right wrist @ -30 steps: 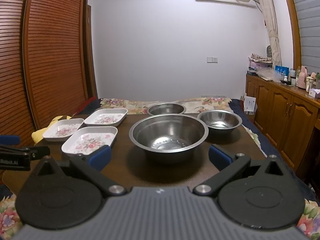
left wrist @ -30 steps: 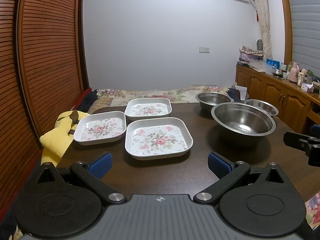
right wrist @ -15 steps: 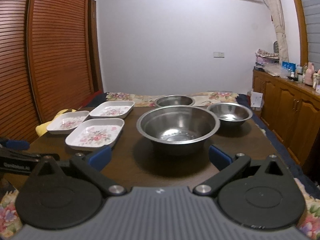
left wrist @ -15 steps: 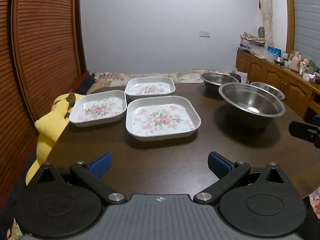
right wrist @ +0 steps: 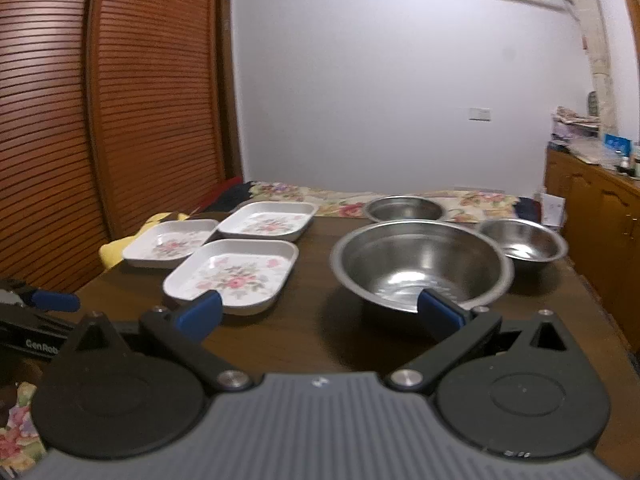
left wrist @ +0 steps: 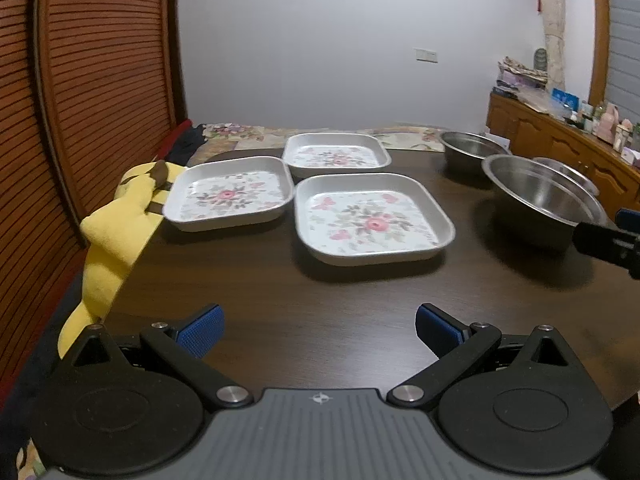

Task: Organize plates and bowls

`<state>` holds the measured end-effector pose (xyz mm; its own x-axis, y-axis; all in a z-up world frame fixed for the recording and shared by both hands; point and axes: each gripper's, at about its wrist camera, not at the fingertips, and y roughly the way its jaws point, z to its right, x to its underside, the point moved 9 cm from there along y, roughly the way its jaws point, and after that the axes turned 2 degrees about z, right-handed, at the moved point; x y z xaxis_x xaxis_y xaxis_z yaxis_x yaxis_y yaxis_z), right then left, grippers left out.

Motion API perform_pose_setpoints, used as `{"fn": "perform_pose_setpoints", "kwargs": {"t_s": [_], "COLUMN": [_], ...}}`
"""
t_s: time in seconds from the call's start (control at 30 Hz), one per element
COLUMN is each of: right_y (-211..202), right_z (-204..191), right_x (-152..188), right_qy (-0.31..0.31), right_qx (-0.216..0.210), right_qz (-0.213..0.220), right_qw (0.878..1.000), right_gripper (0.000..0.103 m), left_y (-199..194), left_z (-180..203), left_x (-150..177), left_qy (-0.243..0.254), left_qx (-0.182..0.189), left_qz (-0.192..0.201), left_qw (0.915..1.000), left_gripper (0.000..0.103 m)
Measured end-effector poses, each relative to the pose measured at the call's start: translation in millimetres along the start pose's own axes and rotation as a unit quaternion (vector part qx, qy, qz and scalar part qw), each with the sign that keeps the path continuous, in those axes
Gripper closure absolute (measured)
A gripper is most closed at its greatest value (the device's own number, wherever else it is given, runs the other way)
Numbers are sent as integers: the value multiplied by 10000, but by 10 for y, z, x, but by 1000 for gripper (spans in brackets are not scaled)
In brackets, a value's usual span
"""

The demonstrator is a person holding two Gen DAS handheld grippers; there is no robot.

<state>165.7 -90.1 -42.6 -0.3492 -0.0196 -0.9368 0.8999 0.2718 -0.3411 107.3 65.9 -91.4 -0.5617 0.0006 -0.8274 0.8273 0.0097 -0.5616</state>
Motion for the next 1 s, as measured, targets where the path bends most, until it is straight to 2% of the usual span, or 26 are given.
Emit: {"fn": "perform_pose_setpoints", "kwargs": {"t_s": [0.17, 0.27, 0.53, 0.63, 0.67, 0.7, 0.77, 0.9, 1.0], "right_y": [148, 211, 513, 647, 696, 730, 799, 913, 995], "right_z": [-246, -369, -535, -535, -560, -568, -583, -594, -577], "right_x": [-21, -51, -100, -90, -86, -81, -67, -32, 12], "right_qy": [-105, -251, -332, -304, -314, -321, -334, -422, -441], "right_qx": [-485, -569, -730, -701, -691, -680, -659, -543, -420], "right_qz": [-128, -135, -327, -423, -424, -448, -519, -596, -670], "right_qw": [9987, 9980, 9962, 9962, 9962, 9962, 9959, 9959, 9959], "right_gripper": [0, 0, 0, 3, 7, 16, 17, 26, 35], "left_y": [51, 92, 165, 266, 306, 341, 420, 604, 744], "left_z": [-260, -407, -588, -585, -575, -567, -540, -402, -327], "left_x": [-69, -126, -350, -394, -404, -413, -432, -497, -522], "left_qy": [-55, -82, -139, -159, -152, -147, -169, -156, -67], "left_qx": [-158, -245, -112, -3, 36, 65, 195, 458, 428], "left_qz": [26, 58, 349, 289, 261, 243, 201, 115, 53], "left_qw": [9999, 9996, 9992, 9995, 9995, 9996, 9995, 9988, 9990], "left_gripper": [0, 0, 0, 11, 14, 16, 24, 39, 51]}}
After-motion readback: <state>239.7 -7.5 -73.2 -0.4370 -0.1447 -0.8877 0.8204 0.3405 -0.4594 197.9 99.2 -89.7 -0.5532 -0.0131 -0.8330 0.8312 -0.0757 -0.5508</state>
